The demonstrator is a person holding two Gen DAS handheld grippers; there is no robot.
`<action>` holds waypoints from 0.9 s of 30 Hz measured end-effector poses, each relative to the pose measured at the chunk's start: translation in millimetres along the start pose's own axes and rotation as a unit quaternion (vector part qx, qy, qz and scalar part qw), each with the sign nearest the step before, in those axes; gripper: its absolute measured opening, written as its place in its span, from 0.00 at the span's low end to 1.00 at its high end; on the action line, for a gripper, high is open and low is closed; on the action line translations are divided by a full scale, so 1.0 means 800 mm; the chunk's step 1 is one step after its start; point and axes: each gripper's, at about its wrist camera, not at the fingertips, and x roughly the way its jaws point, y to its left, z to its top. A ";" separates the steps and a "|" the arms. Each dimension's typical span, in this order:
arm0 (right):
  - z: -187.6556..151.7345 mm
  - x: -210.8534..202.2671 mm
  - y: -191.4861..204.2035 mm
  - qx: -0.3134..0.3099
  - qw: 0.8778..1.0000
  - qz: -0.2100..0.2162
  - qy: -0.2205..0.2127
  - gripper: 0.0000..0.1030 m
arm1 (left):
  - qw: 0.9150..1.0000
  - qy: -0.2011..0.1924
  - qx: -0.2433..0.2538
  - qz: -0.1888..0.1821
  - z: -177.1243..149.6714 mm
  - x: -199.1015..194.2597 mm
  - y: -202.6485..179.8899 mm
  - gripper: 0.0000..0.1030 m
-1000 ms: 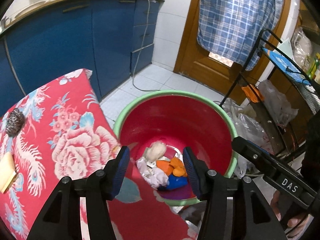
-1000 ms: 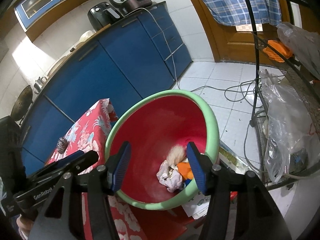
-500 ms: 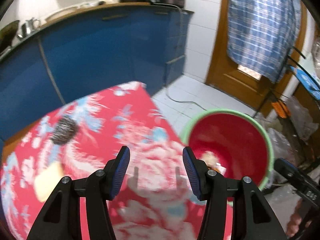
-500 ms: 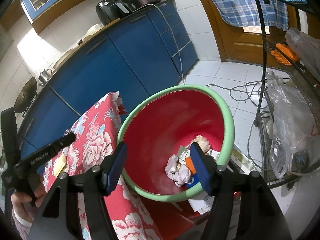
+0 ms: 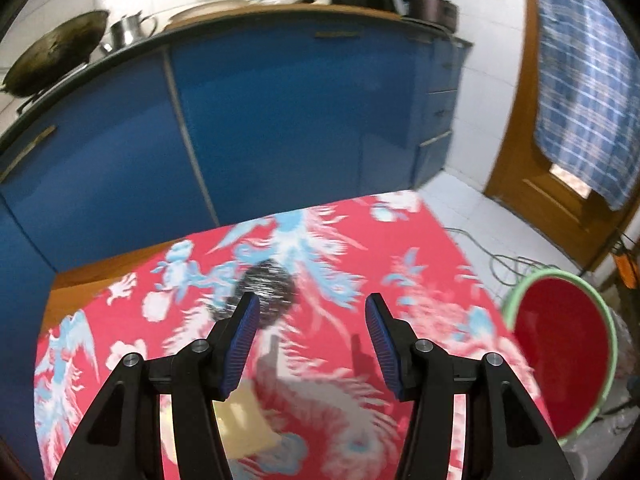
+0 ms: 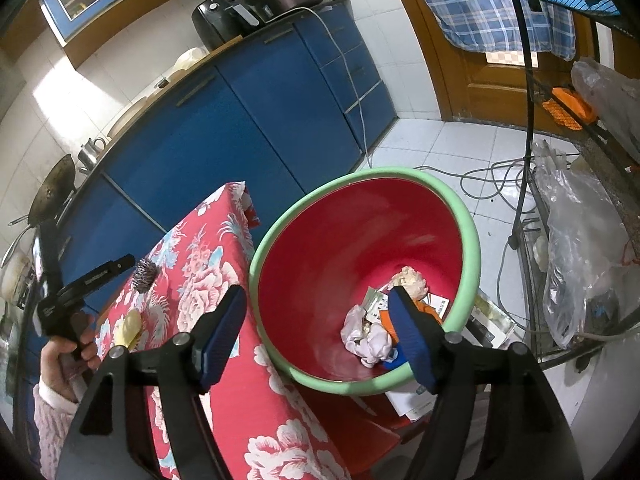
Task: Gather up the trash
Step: 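Move the left gripper back over the table to the steel wool scrubber, then close the left gripper on the steel wool scrubber and lift it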
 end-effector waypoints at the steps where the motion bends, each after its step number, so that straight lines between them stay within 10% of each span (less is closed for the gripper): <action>1: 0.000 0.000 0.001 -0.001 1.000 -0.002 0.000 0.74 | 1.000 0.004 -0.005 0.003 0.002 0.007 0.009 0.55; 27: -0.001 0.042 -0.001 0.013 0.999 -0.039 0.033 0.78 | 0.999 0.039 -0.009 -0.005 -0.001 0.094 0.040 0.54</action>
